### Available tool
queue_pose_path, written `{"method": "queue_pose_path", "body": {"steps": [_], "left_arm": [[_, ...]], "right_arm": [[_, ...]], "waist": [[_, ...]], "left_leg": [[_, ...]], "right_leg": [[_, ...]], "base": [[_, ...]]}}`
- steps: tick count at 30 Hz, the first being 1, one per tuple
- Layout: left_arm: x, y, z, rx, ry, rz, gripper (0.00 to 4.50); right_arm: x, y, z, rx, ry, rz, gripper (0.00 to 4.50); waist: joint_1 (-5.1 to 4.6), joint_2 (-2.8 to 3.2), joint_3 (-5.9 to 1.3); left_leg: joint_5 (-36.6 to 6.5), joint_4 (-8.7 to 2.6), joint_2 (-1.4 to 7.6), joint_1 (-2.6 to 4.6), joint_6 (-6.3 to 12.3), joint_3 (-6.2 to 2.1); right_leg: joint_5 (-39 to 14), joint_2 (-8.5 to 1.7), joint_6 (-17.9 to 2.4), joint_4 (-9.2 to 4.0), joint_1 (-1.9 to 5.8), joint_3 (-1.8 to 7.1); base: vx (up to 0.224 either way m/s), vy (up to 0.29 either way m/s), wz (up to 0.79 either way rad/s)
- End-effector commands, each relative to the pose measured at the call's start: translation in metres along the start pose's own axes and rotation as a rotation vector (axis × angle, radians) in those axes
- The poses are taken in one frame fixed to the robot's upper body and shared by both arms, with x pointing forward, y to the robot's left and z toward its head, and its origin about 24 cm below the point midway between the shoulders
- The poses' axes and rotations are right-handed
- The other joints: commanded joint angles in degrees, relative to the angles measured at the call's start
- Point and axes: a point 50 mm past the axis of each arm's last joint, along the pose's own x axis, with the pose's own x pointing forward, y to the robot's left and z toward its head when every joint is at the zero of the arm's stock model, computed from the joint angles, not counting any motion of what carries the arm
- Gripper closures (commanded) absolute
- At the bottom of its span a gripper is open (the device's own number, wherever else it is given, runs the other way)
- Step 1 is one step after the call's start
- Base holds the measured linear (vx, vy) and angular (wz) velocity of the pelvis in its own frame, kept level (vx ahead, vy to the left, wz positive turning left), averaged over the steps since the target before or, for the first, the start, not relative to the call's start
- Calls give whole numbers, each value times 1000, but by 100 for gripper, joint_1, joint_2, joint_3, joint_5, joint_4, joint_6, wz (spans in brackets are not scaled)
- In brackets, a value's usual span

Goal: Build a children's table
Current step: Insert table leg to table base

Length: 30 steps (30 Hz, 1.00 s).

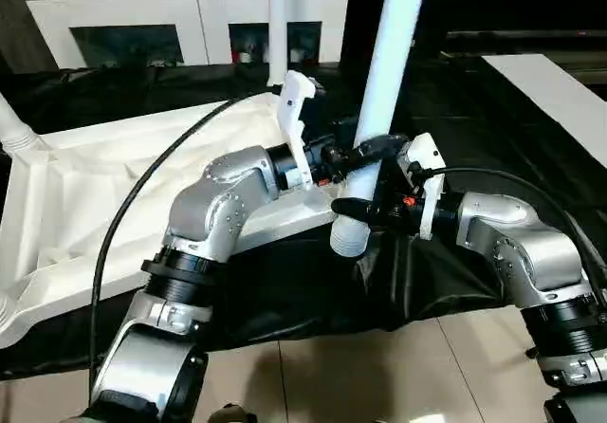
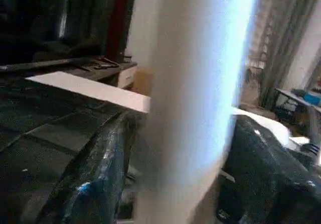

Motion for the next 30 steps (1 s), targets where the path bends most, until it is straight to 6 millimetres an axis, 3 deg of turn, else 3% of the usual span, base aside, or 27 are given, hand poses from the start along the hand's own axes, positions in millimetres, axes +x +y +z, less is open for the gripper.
{"method": "queue_pose_path", "body": {"steps": [1, 9, 12, 14, 17, 18, 19, 24, 30], "left_arm": [[2, 1, 7, -4, -19, 2, 170], [1, 5, 7, -26, -26, 50, 243], [1, 8, 9, -22, -33, 75, 250], [1, 12, 10, -17, -37, 114, 264], [1, 22, 16, -19, -12, 232, 268], [0, 24, 16, -18, -1, 254, 271], [1, 26, 17, -17, 3, 269, 271], [1, 31, 28, -48, -10, 350, 273], [4, 32, 32, -90, -21, 378, 273]], "right_arm": [[-3, -2, 7, -38, -15, -8, 266], [-3, -5, 12, -47, -37, -30, 266], [-2, -6, 14, -56, -39, -41, 266], [-2, -7, 16, -36, -64, -42, 210], [-6, -10, 23, 5, -107, -40, 190], [-7, -10, 25, 11, -114, -37, 160], [-8, -10, 26, 19, -119, -33, 160], [-25, -19, 41, 100, -175, -29, 137], [-35, -21, 45, 179, -184, 8, 135]], "waist": [[7, -78, -442], [8, -77, -448], [6, -85, -446], [4, -85, -452], [-1, -96, -444], [4, -92, -449], [4, -113, -446], [17, -101, -460], [31, -120, -463]], "left_leg": [[-881, -329, 184, 134, 256, -85], [-850, -320, 182, 132, 284, -84], [-851, -321, 182, 134, 296, -83], [-843, -317, 181, 134, 298, -83], [-878, -312, 175, 137, 284, -83], [-883, -309, 178, 147, 280, -83], [-868, -307, 173, 137, 292, -82], [-709, -291, 168, 134, 366, -78], [-640, -273, 159, 121, 428, -74]], "right_leg": [[-645, -270, -1327, -375, 310, 224], [-615, -266, -1341, -370, 311, 223], [-631, -269, -1328, -371, 314, 223], [-630, -268, -1339, -367, 310, 222], [-652, -257, -1307, -368, 308, 220], [-661, -263, -1304, -365, 310, 221], [-687, -262, -1290, -374, 312, 218], [-566, -255, -1328, -356, 312, 214], [-513, -259, -1407, -348, 329, 204]], "base": [[0, 0, 0], [0, 0, 0], [0, 0, 0], [0, 0, 0], [0, 0, 0], [0, 0, 0], [0, 0, 0], [0, 0, 0], [0, 0, 0]]}}
